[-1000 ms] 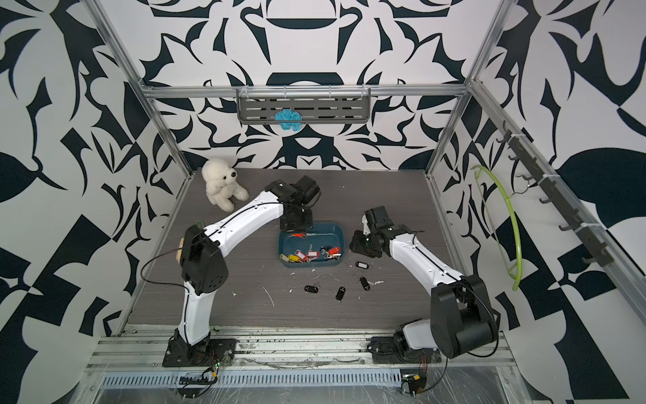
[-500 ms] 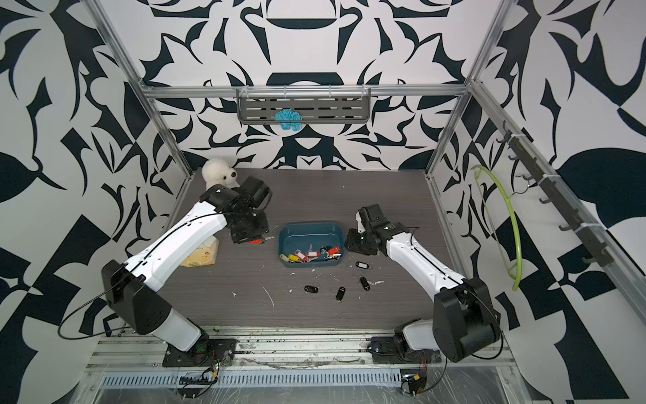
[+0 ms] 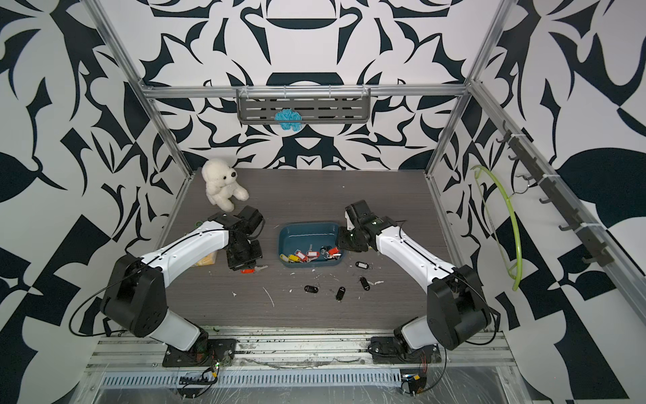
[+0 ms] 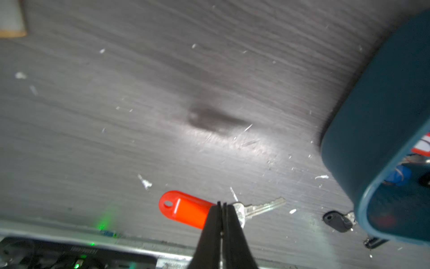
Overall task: Take the keys out of the storage box
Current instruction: Place the key at the center of the board.
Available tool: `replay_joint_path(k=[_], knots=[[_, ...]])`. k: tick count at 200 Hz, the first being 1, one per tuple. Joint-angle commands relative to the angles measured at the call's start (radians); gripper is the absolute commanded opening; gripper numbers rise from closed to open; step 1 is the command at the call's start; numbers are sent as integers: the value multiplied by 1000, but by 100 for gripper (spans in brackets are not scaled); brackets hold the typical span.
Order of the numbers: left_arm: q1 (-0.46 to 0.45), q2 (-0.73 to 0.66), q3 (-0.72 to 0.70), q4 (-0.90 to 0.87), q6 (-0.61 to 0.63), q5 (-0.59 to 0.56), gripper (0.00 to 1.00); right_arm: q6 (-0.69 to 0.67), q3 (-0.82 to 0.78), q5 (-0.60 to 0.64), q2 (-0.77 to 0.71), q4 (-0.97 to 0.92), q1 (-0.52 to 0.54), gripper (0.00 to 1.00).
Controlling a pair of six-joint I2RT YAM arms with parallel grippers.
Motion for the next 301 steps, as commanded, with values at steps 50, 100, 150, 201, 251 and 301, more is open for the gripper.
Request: replay_joint_path(k=[50,100,150,201,251,301], knots=[[-1,67,6,54,24,7,54,-20,169,25,90,-78,36,42],[0,39,28,81,32,-20,69,-28,300,12,263,-143,73,42],[-1,15,93,84,55,-40,69,-17,394,-27,448,-185,77,45],[-1,5,84,112,50,-15,69,-17,465,-18,550,-222,80,46],[-1,17,76,135,40,21,68,-32,496,44,600,-252,106,34],[-1,24,71,144,39,32,66,-49,510,113,620,-297,132,11]])
